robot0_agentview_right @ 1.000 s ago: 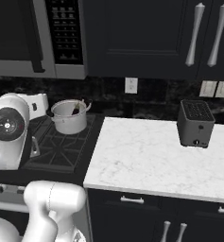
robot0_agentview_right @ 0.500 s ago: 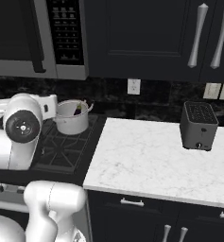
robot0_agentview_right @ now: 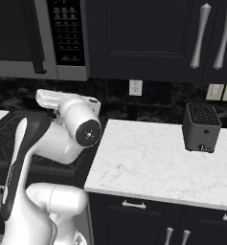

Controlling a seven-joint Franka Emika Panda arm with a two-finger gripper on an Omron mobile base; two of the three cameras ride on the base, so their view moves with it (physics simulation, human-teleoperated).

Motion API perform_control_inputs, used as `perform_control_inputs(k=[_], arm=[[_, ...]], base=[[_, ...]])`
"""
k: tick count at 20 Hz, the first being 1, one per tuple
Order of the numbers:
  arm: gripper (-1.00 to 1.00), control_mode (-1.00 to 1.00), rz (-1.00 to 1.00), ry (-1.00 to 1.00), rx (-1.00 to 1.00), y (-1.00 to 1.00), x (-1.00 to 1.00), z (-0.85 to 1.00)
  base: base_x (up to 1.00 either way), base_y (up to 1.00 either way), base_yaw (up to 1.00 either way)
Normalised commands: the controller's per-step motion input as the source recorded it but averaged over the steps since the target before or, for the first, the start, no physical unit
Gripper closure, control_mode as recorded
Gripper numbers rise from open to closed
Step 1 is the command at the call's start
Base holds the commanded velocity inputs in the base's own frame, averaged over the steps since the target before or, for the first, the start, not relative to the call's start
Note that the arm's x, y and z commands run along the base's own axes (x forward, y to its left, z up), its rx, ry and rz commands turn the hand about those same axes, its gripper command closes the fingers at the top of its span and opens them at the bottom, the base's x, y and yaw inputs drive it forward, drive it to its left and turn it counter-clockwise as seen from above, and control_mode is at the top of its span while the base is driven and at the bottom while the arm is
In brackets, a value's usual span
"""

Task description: Put the bell pepper and eggplant in the pot. Retrieve the spatula and lightly stir the vegetables in the pot.

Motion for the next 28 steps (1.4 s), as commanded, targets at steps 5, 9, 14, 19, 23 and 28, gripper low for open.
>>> perform_control_inputs(k=[5, 9, 14, 19, 23, 28], arm=[[1.0, -1.0, 0.0, 0.02, 0.38, -0.31, 0.73, -0.04], [1.0, -1.0, 0.0, 0.01, 0.39, -0.3, 0.64, -0.06], [1.0, -1.0, 0.0, 0.0, 0.35, -0.18, 0.34, -0.22], [1.0, -1.0, 0.0, 0.0, 0.23, -0.05, 0.16, -0.62], [1.0, -1.0, 0.0, -0.05, 0.07, 0.0, 0.28, -0.41], [1.0, -1.0, 0.0, -0.1, 0.0, 0.03, 0.38, -0.09]], base=[[0.0, 0.0, 0.0], [0.0, 0.0, 0.0], [0.0, 0.0, 0.0], [0.0, 0.0, 0.0], [0.0, 0.0, 0.0], [0.0, 0.0, 0.0]])
